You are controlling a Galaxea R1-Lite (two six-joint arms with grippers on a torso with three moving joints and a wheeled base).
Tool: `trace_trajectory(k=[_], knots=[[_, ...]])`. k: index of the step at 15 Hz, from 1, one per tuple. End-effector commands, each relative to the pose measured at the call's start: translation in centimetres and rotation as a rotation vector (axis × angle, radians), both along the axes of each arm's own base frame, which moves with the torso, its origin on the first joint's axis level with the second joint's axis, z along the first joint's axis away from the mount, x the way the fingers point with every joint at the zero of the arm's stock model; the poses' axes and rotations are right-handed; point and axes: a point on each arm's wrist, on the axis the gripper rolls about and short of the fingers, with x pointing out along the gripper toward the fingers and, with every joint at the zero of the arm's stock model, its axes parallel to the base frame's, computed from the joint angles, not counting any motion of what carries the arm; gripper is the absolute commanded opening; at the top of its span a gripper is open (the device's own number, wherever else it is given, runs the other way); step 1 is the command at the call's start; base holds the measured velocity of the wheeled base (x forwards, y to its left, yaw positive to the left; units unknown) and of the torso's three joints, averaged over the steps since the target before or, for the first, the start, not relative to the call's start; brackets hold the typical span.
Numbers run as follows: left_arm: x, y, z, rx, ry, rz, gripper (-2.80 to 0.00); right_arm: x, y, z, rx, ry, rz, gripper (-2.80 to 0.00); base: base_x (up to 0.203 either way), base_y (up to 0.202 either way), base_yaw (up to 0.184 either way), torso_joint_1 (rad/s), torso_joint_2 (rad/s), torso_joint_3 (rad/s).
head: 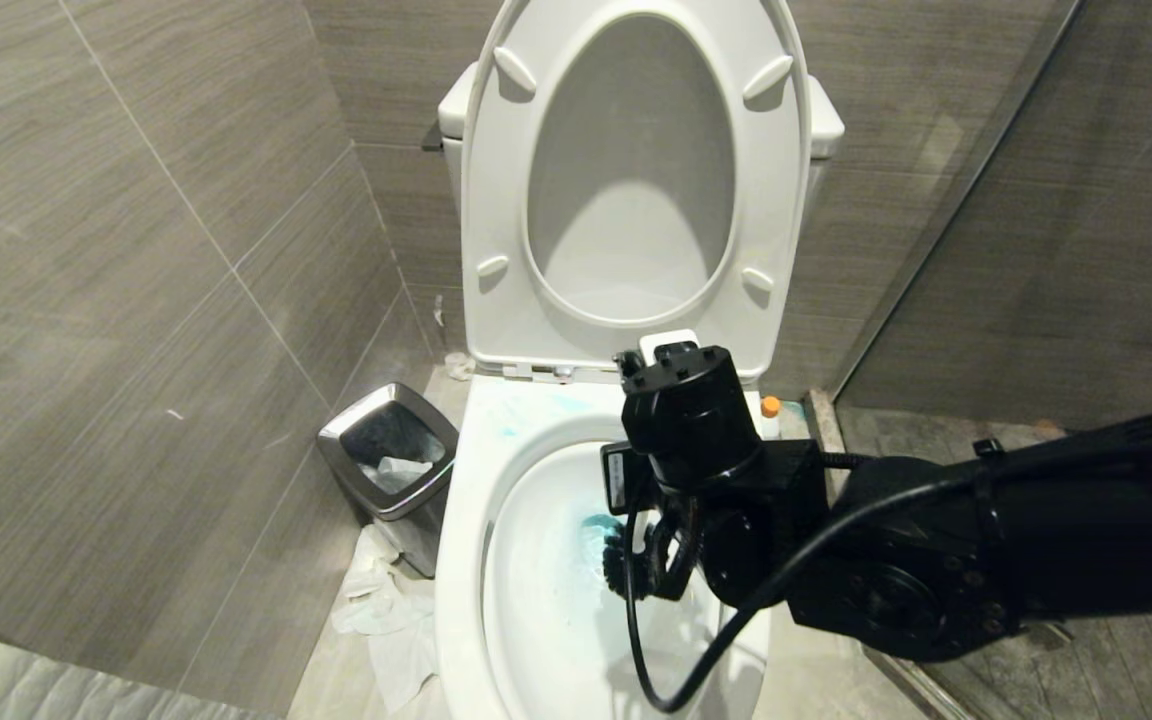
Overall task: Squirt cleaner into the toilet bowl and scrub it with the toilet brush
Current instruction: Scrub the toilet bowl
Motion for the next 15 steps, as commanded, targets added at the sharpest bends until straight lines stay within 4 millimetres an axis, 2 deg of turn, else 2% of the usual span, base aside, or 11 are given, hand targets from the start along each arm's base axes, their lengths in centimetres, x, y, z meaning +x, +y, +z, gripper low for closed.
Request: trace_trajectory(k=[1,3,5,10,12,13,15], knots=[[0.1,0.0,-0.2,-0.001,0.009,0.002,-2.80,-1.9,0.0,0.9,0.023,-0.009,0.034,-2.80,0.000,0.000,0.000,0.000,0.00,0.000],[0.1,0.0,-0.2,-0.001,0.009,0.002,-2.80,-2.4,1.0,0.5,0.025,-0.003,0.057,-2.80,0.000,0.000,0.000,0.000,0.00,0.000],[0.1,0.0,-0.2,-0.001,0.008,0.002,-2.80,-1.5,2.7,0.3,0.039,-0.015,0.062,-2.80,0.000,0.000,0.000,0.000,0.00,0.000],[0.1,0.0,-0.2,-0.001,0.009,0.002,-2.80,3.1,6.9,0.7,0.079,-0.080,0.041,-2.80,0.000,0.000,0.000,0.000,0.00,0.000],[0.1,0.0,-0.2,-0.001,0.009,0.002,-2.80,5.9,6.9,0.6,0.063,-0.102,0.001,-2.80,0.000,0.000,0.000,0.000,0.00,0.000],[0.1,0.0,-0.2,-0.001,0.009,0.002,-2.80,7.6,5.9,0.7,0.048,-0.110,-0.033,-2.80,0.000,0.000,0.000,0.000,0.00,0.000],[0.1,0.0,-0.2,-0.001,0.009,0.002,-2.80,9.0,4.0,1.3,0.040,-0.116,-0.080,-2.80,0.000,0.000,0.000,0.000,0.00,0.000]])
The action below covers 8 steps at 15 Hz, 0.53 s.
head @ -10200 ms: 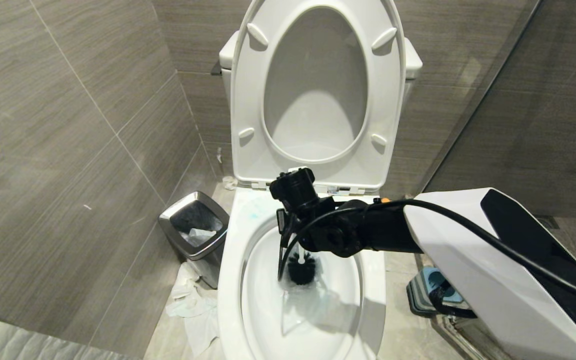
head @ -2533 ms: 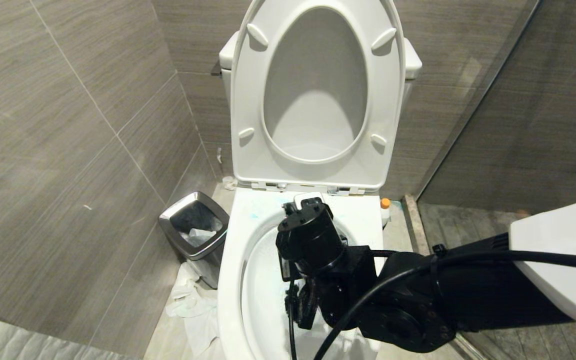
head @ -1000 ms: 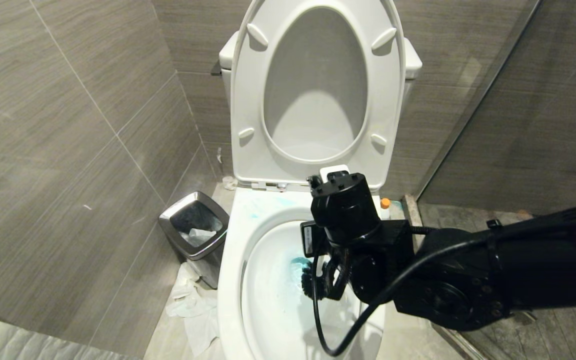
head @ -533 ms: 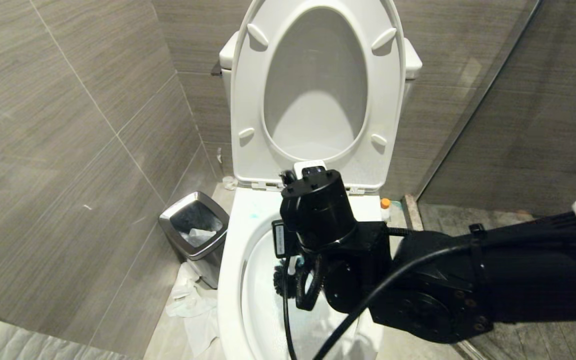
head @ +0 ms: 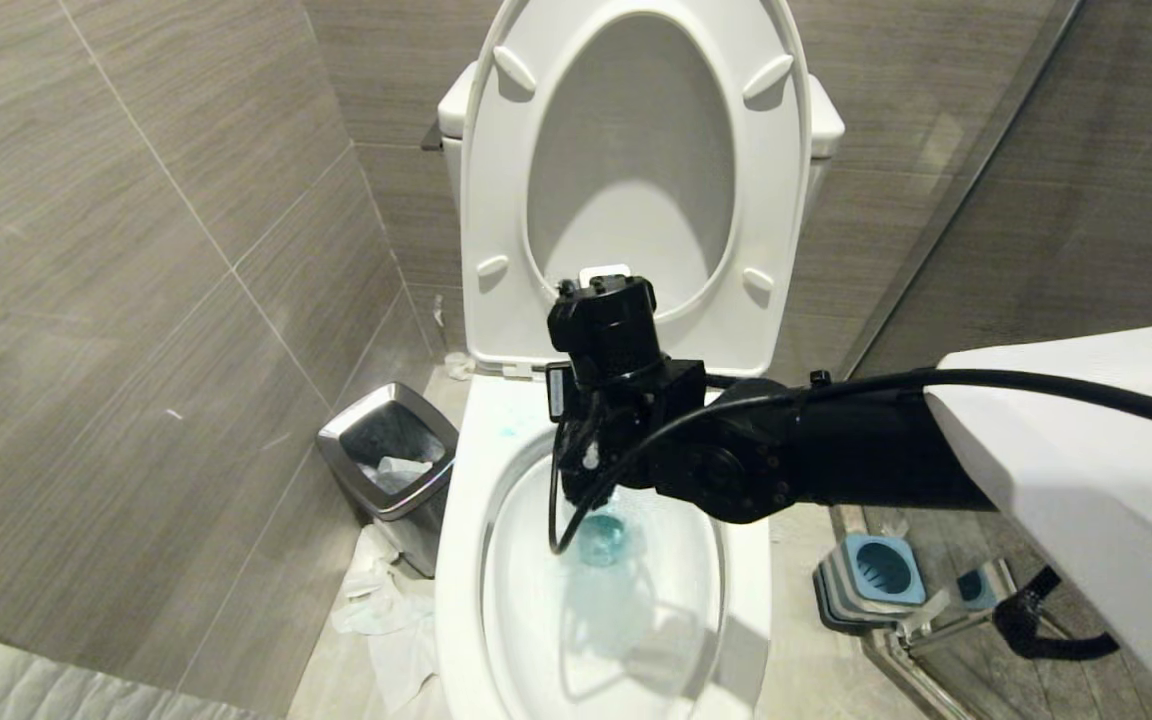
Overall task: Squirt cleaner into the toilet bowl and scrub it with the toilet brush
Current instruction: Scrub the toilet bowl
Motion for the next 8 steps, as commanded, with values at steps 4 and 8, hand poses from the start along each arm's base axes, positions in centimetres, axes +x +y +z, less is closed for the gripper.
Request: trace_trajectory(k=[4,8], knots=[[0.1,0.0,-0.2,0.000,0.008,0.001,-2.80,0.3,-2.5,-0.2,-0.017,0.027,-0.038,-2.80,0.000,0.000,0.000,0.000,0.00,0.000],[0.1,0.0,-0.2,0.000,0.008,0.001,-2.80,1.2,-1.6,-3.6,-0.044,0.079,-0.042,-2.80,0.000,0.000,0.000,0.000,0.00,0.000]])
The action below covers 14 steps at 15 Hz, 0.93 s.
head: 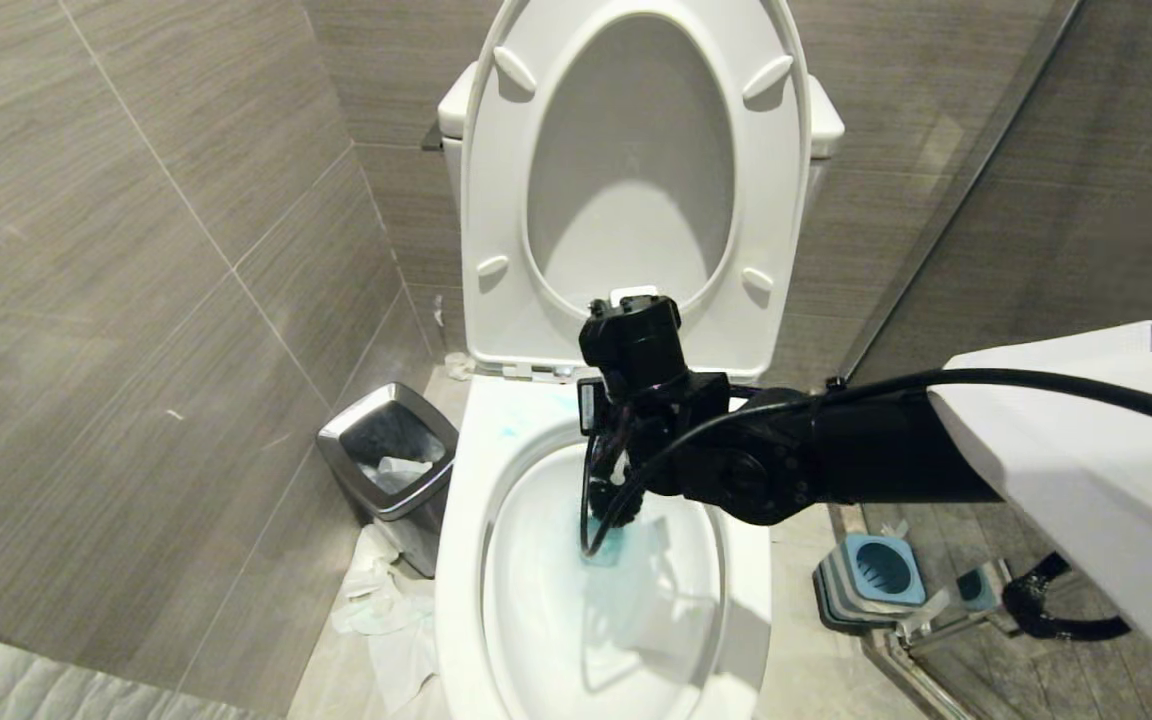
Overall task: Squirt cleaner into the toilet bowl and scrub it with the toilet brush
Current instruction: Scrub the toilet bowl
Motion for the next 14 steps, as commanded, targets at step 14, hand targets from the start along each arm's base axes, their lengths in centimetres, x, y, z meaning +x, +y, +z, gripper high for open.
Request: trace_trajectory(k=[14], knots=[[0.1,0.0,-0.2,-0.001,0.008,0.001,-2.80,-2.5,-1.2,4.6,0.056,-0.054,0.009,-2.80,0.000,0.000,0.000,0.000,0.00,0.000]])
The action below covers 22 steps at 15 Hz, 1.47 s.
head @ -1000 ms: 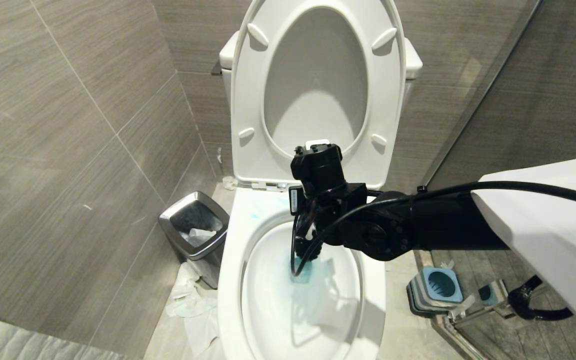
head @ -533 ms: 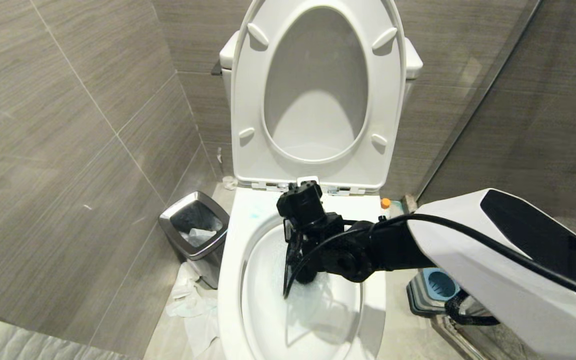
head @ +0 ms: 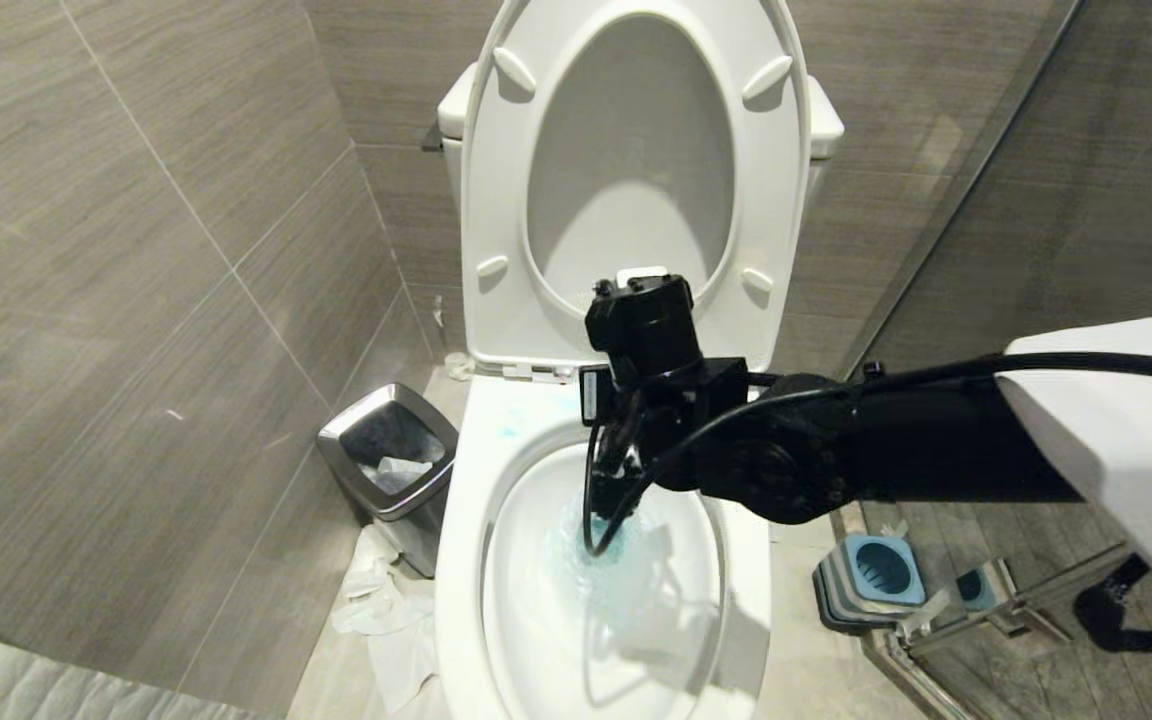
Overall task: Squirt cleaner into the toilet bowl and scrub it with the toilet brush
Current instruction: Scrub the toilet bowl
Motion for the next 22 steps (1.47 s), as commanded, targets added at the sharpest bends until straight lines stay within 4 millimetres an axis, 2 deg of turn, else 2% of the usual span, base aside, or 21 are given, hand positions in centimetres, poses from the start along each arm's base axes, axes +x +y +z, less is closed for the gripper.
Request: trace_trajectory(k=[1,3,7,9,11,12,17,19,22], knots=[[0.1,0.0,-0.2,-0.001,0.008,0.001,-2.80,-0.5,-0.5,1.3,0.023,-0.021,-0.003,-2.80,0.000,0.000,0.000,0.000,0.00,0.000],[0.1,0.0,-0.2,-0.001,0.007,0.001,-2.80,0.3,0.3,-1.0,-0.005,0.012,-0.003,-2.80,0.000,0.000,0.000,0.000,0.00,0.000],[0.1,0.0,-0.2,-0.001,0.008,0.001,-2.80,2.5,1.9,-7.5,-0.066,0.079,-0.015,-2.80,0.000,0.000,0.000,0.000,0.00,0.000],[0.1,0.0,-0.2,-0.001,0.008,0.001,-2.80,3.1,2.2,-9.2,-0.062,0.073,-0.021,-2.80,0.000,0.000,0.000,0.000,0.00,0.000],[0.1,0.0,-0.2,-0.001,0.008,0.001,-2.80,2.8,1.9,-8.7,-0.055,0.069,-0.026,-2.80,0.000,0.000,0.000,0.000,0.00,0.000],[0.1,0.0,-0.2,-0.001,0.008,0.001,-2.80,2.5,1.7,-7.6,-0.043,0.057,-0.026,-2.80,0.000,0.000,0.000,0.000,0.00,0.000],[0.1,0.0,-0.2,-0.001,0.008,0.001,-2.80,-0.5,-0.8,-0.4,0.033,-0.022,-0.015,-2.80,0.000,0.000,0.000,0.000,0.00,0.000],[0.1,0.0,-0.2,-0.001,0.008,0.001,-2.80,-1.7,-1.7,0.1,0.023,-0.014,-0.009,-2.80,0.000,0.000,0.000,0.000,0.00,0.000],[0.1,0.0,-0.2,-0.001,0.008,0.001,-2.80,-3.1,-2.0,-1.5,-0.016,0.033,0.007,-2.80,0.000,0.000,0.000,0.000,0.00,0.000]])
